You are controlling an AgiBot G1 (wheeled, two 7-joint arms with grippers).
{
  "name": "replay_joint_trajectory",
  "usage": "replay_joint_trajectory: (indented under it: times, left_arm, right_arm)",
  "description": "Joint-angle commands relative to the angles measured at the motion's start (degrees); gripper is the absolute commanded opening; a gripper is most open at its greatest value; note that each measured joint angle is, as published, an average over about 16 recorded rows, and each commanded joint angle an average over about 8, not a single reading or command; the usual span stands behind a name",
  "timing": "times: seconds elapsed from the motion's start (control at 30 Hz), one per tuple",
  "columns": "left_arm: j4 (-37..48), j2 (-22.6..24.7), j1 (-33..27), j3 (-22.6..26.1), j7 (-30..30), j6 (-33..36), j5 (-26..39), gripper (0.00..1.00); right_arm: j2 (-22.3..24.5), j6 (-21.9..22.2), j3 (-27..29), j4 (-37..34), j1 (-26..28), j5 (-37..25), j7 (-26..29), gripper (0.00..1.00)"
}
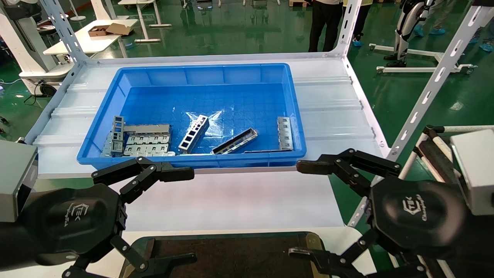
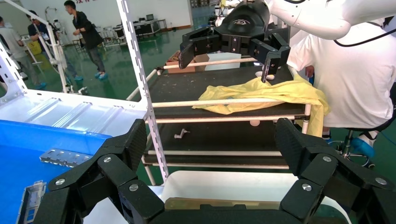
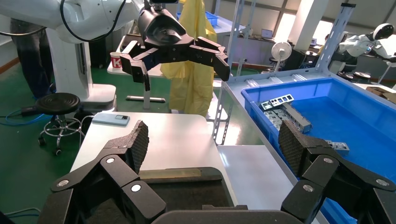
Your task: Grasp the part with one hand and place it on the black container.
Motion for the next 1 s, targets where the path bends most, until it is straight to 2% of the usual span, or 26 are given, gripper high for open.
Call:
replay_joint_trajectory:
  times: [0.03, 1.0]
  left_arm:
    - [0.00, 0.00, 0.00, 0.00, 0.00, 0.00, 0.00, 1.00]
    - [0.00, 0.00, 0.00, 0.00, 0.00, 0.00, 0.00, 1.00]
  right_arm:
    - [0.00, 0.00, 0.00, 0.00, 0.00, 0.00, 0.00, 1.00]
    - [0.00, 0.00, 0.00, 0.00, 0.00, 0.00, 0.00, 1.00]
